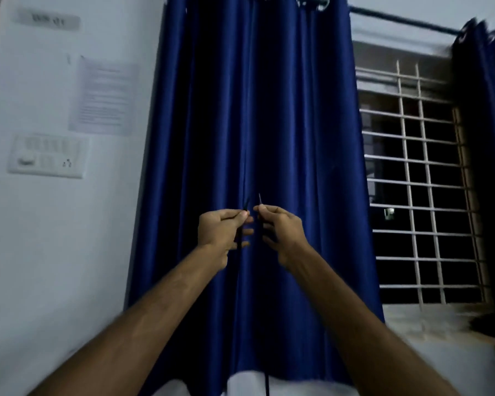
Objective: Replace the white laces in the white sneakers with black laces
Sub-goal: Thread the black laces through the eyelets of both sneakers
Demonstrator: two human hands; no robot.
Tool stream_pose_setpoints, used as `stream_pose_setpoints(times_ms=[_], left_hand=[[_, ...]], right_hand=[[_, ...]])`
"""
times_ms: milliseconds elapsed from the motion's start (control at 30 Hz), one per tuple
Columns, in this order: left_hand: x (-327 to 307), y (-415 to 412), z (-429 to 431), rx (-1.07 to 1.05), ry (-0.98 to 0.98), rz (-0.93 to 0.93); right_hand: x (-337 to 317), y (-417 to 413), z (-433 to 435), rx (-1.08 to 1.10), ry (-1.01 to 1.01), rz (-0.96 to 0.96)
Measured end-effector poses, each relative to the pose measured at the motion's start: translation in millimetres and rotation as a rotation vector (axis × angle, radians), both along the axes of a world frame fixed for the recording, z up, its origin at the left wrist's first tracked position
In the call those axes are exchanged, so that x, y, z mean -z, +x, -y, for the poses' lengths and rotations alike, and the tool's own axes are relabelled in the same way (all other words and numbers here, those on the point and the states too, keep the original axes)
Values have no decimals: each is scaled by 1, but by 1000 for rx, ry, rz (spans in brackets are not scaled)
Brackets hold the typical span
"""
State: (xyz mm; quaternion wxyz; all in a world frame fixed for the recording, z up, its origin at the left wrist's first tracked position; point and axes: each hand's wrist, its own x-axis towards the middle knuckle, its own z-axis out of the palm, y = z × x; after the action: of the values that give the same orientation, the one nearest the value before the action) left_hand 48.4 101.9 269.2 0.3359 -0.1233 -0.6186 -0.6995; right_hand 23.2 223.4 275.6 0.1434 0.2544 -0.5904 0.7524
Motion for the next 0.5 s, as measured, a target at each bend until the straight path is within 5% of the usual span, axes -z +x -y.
stream_pose_setpoints(times_ms=[500], left_hand=[[-43,12,-24,-77,-84,-42]], right_hand=[[-35,19,-13,48,-113,-54]])
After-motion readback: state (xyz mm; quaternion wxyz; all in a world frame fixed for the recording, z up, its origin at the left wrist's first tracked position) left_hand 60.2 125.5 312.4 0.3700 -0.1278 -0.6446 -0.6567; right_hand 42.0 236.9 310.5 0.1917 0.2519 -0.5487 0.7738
